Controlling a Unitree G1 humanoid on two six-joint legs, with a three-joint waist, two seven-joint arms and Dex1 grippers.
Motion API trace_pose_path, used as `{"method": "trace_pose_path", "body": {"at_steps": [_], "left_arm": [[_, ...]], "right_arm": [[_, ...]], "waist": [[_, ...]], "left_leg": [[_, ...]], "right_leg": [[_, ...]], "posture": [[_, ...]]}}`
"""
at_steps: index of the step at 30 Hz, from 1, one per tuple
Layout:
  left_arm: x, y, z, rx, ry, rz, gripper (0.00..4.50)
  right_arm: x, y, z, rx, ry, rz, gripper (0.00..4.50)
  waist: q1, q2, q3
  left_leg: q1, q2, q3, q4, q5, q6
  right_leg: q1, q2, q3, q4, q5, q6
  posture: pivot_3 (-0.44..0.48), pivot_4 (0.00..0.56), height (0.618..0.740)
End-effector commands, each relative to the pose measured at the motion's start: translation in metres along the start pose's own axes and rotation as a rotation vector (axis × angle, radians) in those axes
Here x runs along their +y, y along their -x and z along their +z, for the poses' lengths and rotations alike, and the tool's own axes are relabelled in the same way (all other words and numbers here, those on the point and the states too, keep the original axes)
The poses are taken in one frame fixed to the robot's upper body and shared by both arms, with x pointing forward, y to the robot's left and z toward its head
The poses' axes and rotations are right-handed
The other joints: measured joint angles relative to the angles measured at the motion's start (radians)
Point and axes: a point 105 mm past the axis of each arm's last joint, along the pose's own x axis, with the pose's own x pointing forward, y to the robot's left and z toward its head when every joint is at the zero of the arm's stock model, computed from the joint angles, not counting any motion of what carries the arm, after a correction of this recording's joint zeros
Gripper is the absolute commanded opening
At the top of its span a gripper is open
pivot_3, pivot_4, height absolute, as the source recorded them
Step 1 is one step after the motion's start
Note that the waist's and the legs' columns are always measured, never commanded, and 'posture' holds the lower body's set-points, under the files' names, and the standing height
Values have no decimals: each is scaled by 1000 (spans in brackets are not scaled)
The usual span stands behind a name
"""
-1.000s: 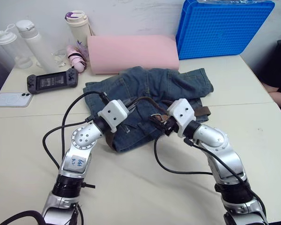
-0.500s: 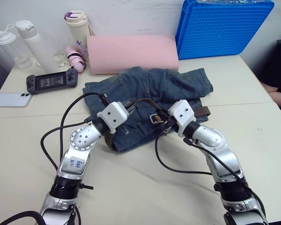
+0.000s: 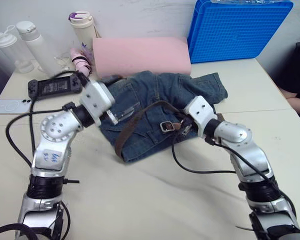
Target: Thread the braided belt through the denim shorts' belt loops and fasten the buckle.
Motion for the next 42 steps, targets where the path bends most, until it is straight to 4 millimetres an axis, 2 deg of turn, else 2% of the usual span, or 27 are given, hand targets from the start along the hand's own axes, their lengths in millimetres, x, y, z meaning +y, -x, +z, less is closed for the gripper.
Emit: {"method": "trace_pose_path", "body": {"at_steps": [1,3,5,9,12,16,19,25,30,37,40,42], "left_arm": [[17,4,36,-150,546,-3,4429],[2,7,44,-142,737,-122,4429],[-7,10,49,-114,820,-184,4429],[-63,24,43,163,1031,-454,4429],[-74,33,49,193,1190,-593,4429],[-83,37,37,263,1273,-663,4429],[-88,28,14,241,1394,-540,4429],[-88,9,-9,45,1645,-236,4429],[-86,-4,-8,-45,1793,-16,4429],[-89,-6,-7,-29,1884,145,4429],[-93,-6,-7,-11,1918,185,3763],[-97,-5,-9,4,1951,224,3044]], "right_arm": [[-10,3,35,-100,308,-36,0],[-10,3,41,-139,432,-47,0],[-8,3,43,-164,479,-48,0],[3,4,55,-268,748,-28,0],[7,3,53,-296,871,-12,0],[9,2,51,-328,949,6,0],[13,3,53,-363,1006,12,0],[19,6,58,-408,1036,6,0],[21,7,60,-419,1055,-2,0],[21,7,56,-411,1070,-5,0],[21,7,56,-410,1078,-9,0],[21,7,56,-408,1080,-11,0]], "waist": [[-3,-1,0],[-6,-1,0],[-8,-1,0],[-9,-2,1],[-9,-2,1],[-4,-2,1],[-7,-1,0],[-6,-2,1],[4,-3,0],[11,-3,0],[12,-3,0],[13,-3,0]], "left_leg": [[0,0,-1,0,0,0],[0,0,-1,0,0,0],[2,1,-1,-1,0,0],[3,0,-1,-1,0,-1],[4,0,-2,0,0,-2],[4,-2,-3,1,0,-2],[5,-3,-3,0,0,-2],[5,-2,-3,-1,0,-2],[4,-2,-2,2,0,-2],[5,-2,1,1,0,-2],[5,-2,1,1,0,-2],[5,-2,1,1,0,-2]], "right_leg": [[0,0,0,0,0,0],[0,0,1,1,0,0],[0,1,1,2,0,0],[0,1,3,2,0,0],[0,1,13,2,0,0],[1,4,14,0,0,0],[0,4,15,1,0,0],[-1,6,14,0,0,0],[1,5,14,-1,0,1],[1,6,15,-3,0,1],[1,6,15,-4,0,1],[1,6,15,-4,0,1]], "posture": [[0,150,740],[0,150,740],[0,150,740],[0,150,740],[0,150,740],[0,150,740],[0,150,740],[0,150,740],[0,150,740],[0,150,740],[0,150,740],[0,150,740]]}}
